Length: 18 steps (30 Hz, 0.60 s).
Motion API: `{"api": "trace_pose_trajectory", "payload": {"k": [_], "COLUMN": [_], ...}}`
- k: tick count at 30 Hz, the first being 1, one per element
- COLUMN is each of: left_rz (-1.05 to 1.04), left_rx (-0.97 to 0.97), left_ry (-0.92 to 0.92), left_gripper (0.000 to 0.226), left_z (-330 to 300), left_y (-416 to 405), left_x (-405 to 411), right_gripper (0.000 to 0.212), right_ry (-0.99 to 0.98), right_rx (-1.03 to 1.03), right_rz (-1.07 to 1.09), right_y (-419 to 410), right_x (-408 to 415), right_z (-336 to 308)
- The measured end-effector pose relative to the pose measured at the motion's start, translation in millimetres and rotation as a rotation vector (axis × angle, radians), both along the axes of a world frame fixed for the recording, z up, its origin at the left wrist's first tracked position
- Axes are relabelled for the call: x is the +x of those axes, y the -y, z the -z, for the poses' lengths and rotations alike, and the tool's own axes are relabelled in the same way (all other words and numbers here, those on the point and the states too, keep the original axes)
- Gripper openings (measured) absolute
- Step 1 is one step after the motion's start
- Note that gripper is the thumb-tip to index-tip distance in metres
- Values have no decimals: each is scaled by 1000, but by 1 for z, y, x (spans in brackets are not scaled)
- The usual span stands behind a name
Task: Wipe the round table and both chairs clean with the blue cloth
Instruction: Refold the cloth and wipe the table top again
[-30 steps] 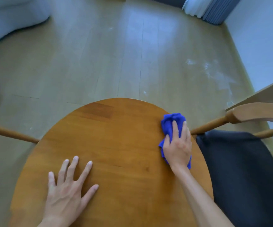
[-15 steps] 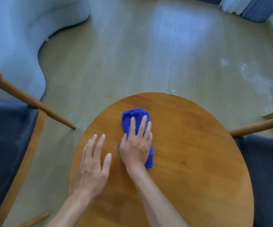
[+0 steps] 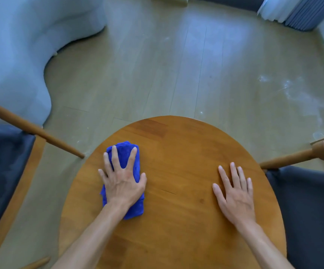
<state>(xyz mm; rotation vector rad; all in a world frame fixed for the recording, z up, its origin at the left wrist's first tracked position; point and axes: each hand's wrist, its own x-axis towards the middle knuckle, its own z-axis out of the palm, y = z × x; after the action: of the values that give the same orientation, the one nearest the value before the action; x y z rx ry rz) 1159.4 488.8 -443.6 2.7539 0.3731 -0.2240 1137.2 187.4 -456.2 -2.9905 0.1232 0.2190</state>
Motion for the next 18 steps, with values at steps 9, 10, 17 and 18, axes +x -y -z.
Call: {"api": "trace_pose_trajectory", "payload": {"k": [9,10,17,18], "left_rz": [356,406,373,272], "left_rx": [-86,-103,-127,-106], "left_ry": [189,168,264,248], "left_gripper": [63,61,57,57], "left_z": [3,3,5,4], "left_y": [142,159,27,-15], "left_x": [-19,-24,-19,-22], "right_gripper": [56,54,57,58], "right_ry": [143,163,157,147], "right_rx": [1,6,16,8], "right_rz": [-5,-9,15,16], "right_y": [1,0,0,-1], "right_x": [-1,-2,-4,-4], "right_z": [15,15,17,17]}}
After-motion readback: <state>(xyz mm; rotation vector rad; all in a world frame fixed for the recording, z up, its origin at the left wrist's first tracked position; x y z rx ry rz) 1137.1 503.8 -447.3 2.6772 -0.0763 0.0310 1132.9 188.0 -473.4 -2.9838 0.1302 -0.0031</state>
